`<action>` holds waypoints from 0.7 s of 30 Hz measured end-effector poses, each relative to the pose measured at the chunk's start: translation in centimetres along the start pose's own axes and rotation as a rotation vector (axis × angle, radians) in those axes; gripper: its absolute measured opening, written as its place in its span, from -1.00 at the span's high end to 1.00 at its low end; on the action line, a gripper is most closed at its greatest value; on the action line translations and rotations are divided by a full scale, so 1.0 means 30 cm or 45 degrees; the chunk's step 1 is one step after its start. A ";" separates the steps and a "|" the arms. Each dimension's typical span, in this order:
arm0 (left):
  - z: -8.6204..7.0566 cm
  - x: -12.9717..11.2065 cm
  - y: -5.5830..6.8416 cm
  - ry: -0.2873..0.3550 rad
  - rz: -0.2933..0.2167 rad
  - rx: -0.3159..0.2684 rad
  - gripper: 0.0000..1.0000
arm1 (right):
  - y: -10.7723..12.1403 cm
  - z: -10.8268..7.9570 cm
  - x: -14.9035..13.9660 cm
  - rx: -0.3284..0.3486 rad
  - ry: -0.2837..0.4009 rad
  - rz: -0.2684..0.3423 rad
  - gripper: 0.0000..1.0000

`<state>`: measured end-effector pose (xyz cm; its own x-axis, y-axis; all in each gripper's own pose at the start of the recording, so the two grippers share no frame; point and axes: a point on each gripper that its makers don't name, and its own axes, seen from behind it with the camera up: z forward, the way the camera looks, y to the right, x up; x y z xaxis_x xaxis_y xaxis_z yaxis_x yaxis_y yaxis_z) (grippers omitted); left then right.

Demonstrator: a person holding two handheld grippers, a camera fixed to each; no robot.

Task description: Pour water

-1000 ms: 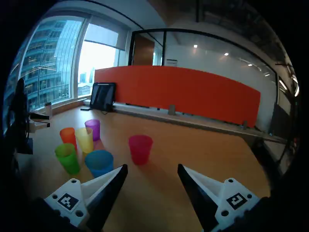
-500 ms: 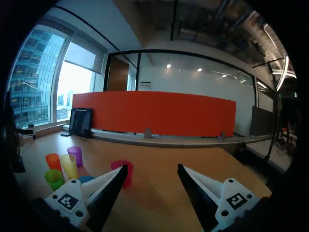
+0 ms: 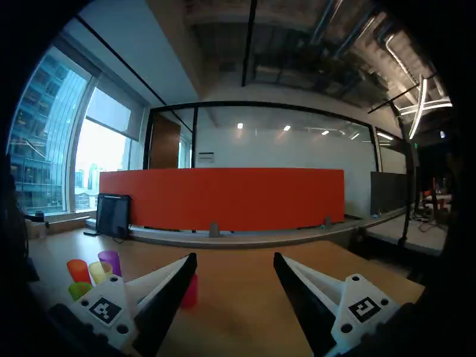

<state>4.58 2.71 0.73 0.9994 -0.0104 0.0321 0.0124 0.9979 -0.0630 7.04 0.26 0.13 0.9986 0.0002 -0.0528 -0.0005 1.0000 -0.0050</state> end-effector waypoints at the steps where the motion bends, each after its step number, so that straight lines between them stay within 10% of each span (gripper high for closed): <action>1: -0.001 0.000 0.001 0.005 0.005 0.004 -0.98 | 0.001 -0.003 0.001 -0.006 0.002 -0.001 -0.99; 21: -0.014 -0.061 -0.006 0.060 0.051 0.055 -0.98 | -0.031 -0.019 0.048 -0.035 0.040 -0.038 -1.00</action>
<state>2.77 2.53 0.27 0.9995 0.0273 -0.0168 -0.0277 0.9994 -0.0198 8.45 -0.68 -0.52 0.9961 -0.0303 -0.0834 0.0275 0.9990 -0.0344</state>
